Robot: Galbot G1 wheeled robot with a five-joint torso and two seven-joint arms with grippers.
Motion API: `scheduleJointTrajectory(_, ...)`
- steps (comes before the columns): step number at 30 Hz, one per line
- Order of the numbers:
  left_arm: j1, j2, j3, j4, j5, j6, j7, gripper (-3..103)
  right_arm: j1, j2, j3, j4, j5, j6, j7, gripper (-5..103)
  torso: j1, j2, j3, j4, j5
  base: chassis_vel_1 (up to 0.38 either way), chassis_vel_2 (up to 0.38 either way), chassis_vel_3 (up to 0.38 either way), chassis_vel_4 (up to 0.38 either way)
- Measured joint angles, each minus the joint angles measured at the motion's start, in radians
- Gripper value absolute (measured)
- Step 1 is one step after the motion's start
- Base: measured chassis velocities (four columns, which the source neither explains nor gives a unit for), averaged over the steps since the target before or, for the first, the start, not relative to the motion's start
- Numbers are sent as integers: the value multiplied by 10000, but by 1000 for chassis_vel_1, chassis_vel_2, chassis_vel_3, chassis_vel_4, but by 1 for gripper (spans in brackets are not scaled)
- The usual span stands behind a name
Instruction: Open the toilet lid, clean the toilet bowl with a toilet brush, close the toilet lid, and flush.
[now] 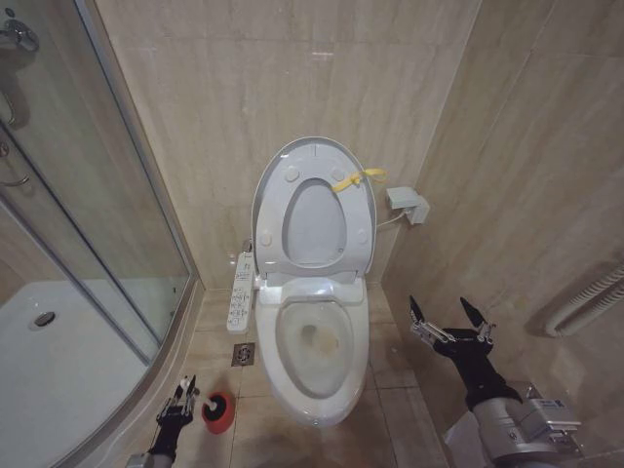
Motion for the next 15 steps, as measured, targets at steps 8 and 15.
scheduleJointTrajectory(8, 274, -7, -238, -572, 152, -240, 179, 22, 0, 0, 0, 0, 0, 0, 0, 100, 0, 0, 0, -4, 1, 0, 0, 0, 0)
scheduleJointTrajectory(15, 711, -41, -535, -1889, 741, -357, 414, 22, 0, 0, 0, 0, 0, 0, 0, 100, 1, 0, 1, -3, 1, 0, 0, 0, 0)
